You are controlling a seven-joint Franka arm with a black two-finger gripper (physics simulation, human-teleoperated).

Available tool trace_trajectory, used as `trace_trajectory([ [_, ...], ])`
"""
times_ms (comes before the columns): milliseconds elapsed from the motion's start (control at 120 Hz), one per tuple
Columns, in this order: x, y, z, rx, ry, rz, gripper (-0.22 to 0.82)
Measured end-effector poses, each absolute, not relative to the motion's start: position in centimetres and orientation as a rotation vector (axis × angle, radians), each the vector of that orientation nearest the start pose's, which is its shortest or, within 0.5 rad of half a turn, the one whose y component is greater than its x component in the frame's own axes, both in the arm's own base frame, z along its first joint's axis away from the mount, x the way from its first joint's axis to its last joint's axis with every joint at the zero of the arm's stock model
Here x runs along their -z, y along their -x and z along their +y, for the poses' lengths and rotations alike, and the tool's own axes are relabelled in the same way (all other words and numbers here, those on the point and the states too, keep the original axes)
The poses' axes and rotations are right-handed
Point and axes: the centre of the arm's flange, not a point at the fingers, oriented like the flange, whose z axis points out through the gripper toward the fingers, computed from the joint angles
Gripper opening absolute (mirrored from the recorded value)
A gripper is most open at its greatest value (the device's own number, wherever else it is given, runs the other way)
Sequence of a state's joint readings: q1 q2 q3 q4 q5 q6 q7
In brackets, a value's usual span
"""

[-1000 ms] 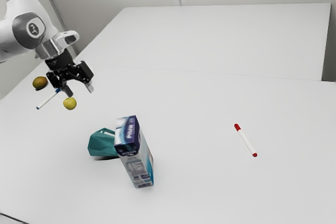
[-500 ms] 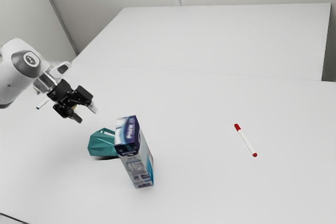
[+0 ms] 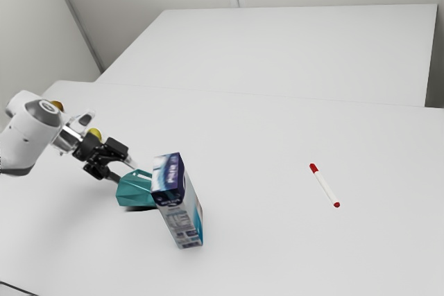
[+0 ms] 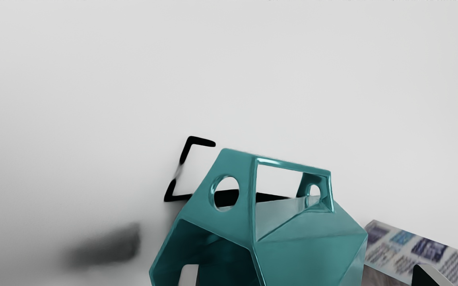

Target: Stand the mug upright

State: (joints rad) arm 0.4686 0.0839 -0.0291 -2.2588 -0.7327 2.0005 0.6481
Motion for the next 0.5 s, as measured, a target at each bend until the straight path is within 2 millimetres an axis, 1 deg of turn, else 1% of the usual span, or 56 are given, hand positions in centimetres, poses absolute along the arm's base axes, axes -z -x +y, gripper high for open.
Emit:
trace_trajectory([
  [67, -30.8, -47.0, 17.2, -0.066, -2.417, 0.261, 0.58],
  [133, -29.6, -46.6, 16.9, -0.077, -2.379, 0.268, 0.58],
  [175, -29.0, -46.4, 17.0, -0.088, -2.358, 0.275, 0.58],
  [258, -28.3, -46.1, 17.2, -0.116, -2.33, 0.275, 0.57],
  [433, -27.5, -46.0, 16.7, -0.169, -2.278, 0.252, 0.56],
  [500, -27.4, -46.0, 16.6, -0.19, -2.265, 0.237, 0.5],
])
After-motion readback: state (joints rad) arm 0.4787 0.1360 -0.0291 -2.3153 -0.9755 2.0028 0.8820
